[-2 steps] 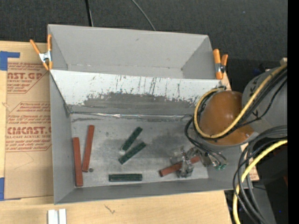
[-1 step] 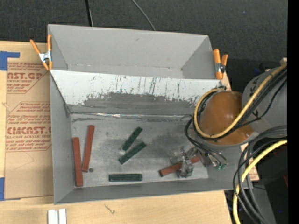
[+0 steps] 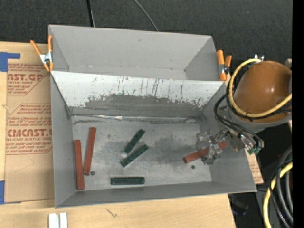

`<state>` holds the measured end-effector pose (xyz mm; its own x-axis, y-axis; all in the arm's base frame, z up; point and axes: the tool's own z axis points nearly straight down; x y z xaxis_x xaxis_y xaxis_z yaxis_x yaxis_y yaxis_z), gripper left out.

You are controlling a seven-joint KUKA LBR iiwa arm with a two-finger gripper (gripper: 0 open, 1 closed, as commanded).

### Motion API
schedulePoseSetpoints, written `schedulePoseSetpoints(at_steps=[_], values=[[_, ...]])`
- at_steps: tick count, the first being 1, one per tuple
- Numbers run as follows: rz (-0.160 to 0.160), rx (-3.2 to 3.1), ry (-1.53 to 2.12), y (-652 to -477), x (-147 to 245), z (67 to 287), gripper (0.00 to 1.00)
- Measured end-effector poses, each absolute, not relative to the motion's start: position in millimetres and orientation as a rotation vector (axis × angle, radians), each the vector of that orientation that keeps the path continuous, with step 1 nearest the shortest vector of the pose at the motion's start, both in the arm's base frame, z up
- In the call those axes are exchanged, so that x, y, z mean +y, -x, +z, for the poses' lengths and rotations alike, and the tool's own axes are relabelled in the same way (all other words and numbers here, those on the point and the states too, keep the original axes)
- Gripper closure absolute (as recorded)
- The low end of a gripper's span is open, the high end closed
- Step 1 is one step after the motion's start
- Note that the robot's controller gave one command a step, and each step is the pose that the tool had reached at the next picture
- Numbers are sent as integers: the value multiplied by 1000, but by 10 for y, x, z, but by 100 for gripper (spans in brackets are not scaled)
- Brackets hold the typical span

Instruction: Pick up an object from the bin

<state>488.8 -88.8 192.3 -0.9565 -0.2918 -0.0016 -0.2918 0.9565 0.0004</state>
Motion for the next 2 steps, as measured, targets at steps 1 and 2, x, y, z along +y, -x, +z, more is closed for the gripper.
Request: schedulePoseSetpoints(at_steps=[1, 2], values=[[1, 3106, 463, -4889, -887, 1923, 0], [2, 3106, 463, -4889, -887, 1923, 0]])
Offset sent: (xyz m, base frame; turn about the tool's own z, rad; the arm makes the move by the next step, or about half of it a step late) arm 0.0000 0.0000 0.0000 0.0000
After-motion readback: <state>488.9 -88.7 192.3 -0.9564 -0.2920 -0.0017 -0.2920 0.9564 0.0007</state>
